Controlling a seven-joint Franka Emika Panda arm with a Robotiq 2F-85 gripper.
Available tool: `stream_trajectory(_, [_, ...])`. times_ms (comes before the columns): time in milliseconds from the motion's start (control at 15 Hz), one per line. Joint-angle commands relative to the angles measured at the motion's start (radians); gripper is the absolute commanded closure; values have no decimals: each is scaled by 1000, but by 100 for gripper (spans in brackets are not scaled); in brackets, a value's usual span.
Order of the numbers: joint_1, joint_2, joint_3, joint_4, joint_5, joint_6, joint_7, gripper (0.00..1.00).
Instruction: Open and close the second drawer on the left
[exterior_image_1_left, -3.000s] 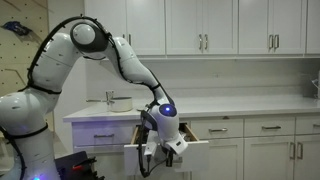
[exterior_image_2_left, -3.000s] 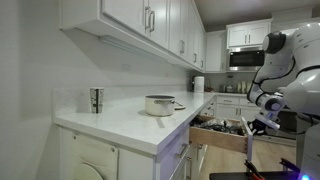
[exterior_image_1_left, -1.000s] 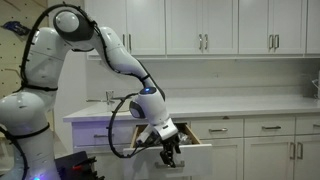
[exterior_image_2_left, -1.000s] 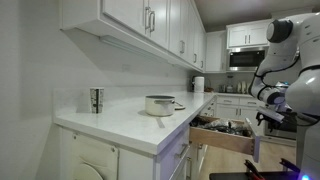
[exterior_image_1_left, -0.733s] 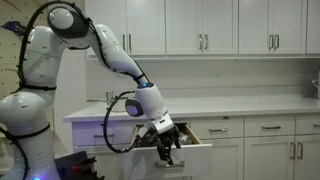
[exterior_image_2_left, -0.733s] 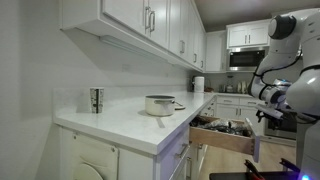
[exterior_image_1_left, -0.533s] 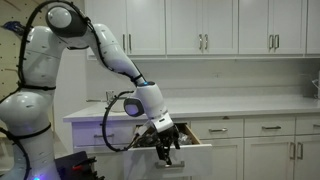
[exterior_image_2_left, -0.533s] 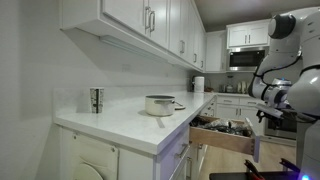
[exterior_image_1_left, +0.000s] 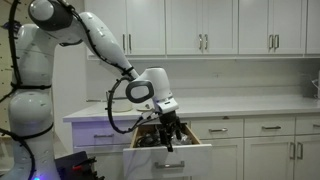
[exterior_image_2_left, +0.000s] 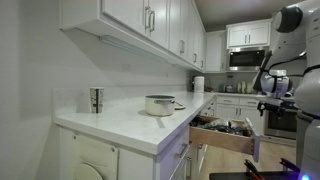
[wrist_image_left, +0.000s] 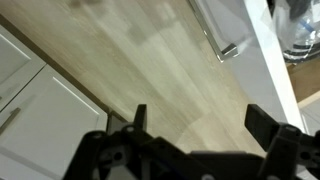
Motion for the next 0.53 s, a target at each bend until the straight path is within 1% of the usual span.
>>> stream_trajectory(0, [39, -138, -11, 56, -113, -174, 61, 0])
stream_trajectory(67, [39, -166, 3, 76, -109, -220, 45, 0])
stream_trajectory(133, [-88, -187, 142, 96, -94, -262, 27, 0])
stream_trajectory(200, [-106, -201, 179, 111, -52, -307, -8, 0])
stream_trajectory(267, [-142, -208, 231, 131, -14, -349, -36, 0])
stream_trajectory(333, [-198, -171, 267, 108, -40, -276, -5, 0])
stream_trajectory(400, [-225, -184, 302, 116, -33, -292, -11, 0])
stream_trajectory(467, [-247, -184, 323, 116, -34, -291, -11, 0])
